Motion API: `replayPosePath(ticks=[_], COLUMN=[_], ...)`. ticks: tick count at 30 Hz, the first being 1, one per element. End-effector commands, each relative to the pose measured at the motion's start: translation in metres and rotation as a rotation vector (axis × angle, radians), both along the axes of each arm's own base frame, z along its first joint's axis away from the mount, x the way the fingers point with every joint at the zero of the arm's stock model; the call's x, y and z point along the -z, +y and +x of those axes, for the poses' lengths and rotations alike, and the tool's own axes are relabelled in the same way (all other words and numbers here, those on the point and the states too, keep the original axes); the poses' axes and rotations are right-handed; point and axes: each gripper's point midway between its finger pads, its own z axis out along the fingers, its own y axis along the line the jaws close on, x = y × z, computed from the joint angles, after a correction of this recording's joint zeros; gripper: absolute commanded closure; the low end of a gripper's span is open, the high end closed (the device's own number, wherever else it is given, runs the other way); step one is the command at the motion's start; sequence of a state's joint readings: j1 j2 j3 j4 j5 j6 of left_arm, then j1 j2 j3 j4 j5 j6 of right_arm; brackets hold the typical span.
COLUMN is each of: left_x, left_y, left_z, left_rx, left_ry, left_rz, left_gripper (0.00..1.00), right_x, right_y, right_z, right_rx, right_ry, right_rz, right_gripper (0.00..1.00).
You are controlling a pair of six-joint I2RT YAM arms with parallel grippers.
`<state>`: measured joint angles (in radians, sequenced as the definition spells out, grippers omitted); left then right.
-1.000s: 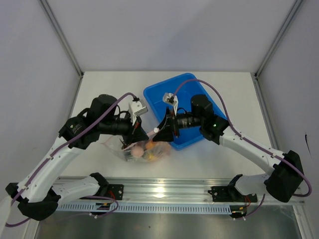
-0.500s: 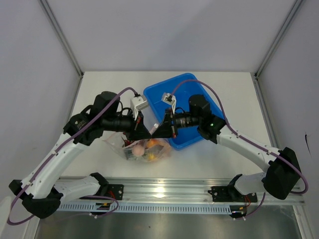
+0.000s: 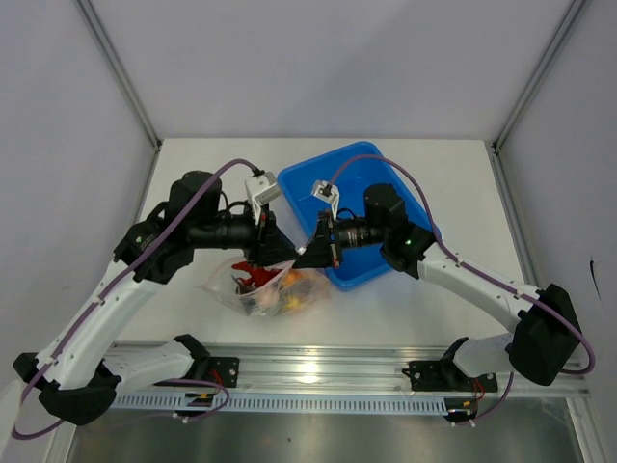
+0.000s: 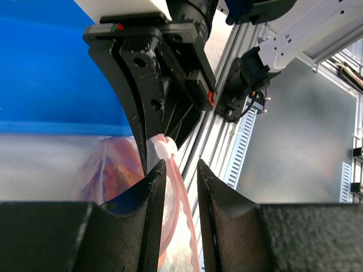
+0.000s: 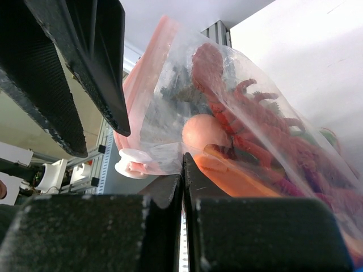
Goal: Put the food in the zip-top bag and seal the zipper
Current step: Zip the zipper food storage bag at the center of the board.
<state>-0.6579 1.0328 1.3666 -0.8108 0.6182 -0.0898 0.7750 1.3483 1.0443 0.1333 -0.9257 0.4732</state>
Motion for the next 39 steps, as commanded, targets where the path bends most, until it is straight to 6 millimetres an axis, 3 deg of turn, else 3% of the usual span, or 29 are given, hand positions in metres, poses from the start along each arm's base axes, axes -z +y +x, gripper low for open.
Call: replayPosePath(ticks=[1, 7, 8, 9, 10, 17, 24, 39], left_x=[-0.020, -0.028, -0.026, -0.032, -0.023, -0.025, -0.011, -0.002], left_y=[-0.004, -0.002, 0.001, -0.002, -0.003, -0.007, -0.005, -0.005], left_z=[0.003, 0.010, 0.019, 0.016, 0.018, 0.018, 0.026, 0.040], left_rx=[0.005, -0.057, -0.119, -0.118, -0.127, -0.184, -0.314, -0.362], left_ry=[-0.026, -0.050, -0.069, -0.094, -0.084, -0.144, -0.158, -0.201], left_rz=[-0.046, -0.034, -0.009, -0.005, 0.036, 0.085, 0.192, 0.255], left_gripper=[0.69, 0.76, 0.76, 0.74, 0.72, 0.59, 0.56, 0.66], right_x=[-0.021, -0.023, -0.023, -0.022, -0.024, -0.024, -0.027, -0.026], right_y=[-0.002, -0.002, -0.002, -0.002, -0.001, 0.001, 0.001, 0.002], right_z=[-0.002, 0.001, 0.000, 0.002, 0.005, 0.019, 0.028, 0.027], right_rx=[-0.002, 0.008, 0.011, 0.014, 0.029, 0.118, 0.167, 0.165], right_ry=[-0.049, -0.030, -0.022, -0.017, -0.021, -0.002, -0.008, -0.013], right_rz=[0.062, 0.052, 0.044, 0.039, 0.039, -0.010, -0.022, -0.023], right_gripper=[1.00, 1.00, 1.00, 1.00, 1.00, 1.00, 1.00, 1.00])
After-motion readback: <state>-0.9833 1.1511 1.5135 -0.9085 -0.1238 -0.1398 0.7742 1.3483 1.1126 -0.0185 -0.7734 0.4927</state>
